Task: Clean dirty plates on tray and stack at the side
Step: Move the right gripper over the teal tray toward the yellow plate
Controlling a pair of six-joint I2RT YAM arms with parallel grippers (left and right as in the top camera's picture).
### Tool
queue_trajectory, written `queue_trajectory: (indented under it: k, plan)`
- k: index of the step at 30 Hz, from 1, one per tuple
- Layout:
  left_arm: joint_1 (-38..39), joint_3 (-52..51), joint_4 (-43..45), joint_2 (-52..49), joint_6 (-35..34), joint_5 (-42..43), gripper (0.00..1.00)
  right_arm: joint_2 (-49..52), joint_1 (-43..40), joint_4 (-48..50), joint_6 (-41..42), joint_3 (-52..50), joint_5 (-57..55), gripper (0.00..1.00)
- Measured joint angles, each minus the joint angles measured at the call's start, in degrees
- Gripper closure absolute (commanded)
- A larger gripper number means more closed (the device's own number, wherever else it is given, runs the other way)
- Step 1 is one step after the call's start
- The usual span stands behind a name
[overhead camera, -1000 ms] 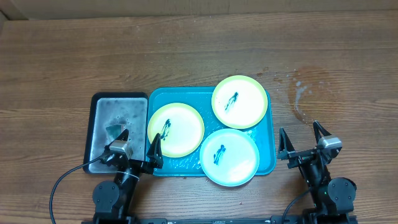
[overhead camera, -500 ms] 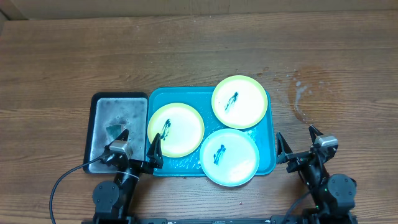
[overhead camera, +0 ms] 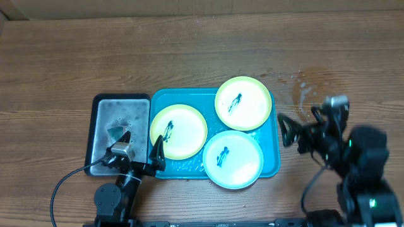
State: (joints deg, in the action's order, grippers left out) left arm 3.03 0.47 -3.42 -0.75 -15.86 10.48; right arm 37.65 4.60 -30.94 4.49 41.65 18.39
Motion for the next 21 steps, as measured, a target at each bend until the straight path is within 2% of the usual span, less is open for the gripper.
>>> queue_trajectory:
  k: [11, 16, 21]
  plan:
    - [0.0, 0.0, 0.0, 0.0, 0.0, 0.0, 0.01, 37.0, 1.6, -33.1, 0.0, 31.8, 16.2, 0.00]
    - [0.0, 0.0, 0.0, 0.0, 0.0, 0.0, 0.00, 45.3, 7.2, -38.1, -1.2, 36.1, 18.0, 0.00]
    - [0.0, 0.0, 0.0, 0.0, 0.0, 0.0, 0.00, 48.0, 16.3, -38.6, -1.9, 36.1, 17.3, 0.00]
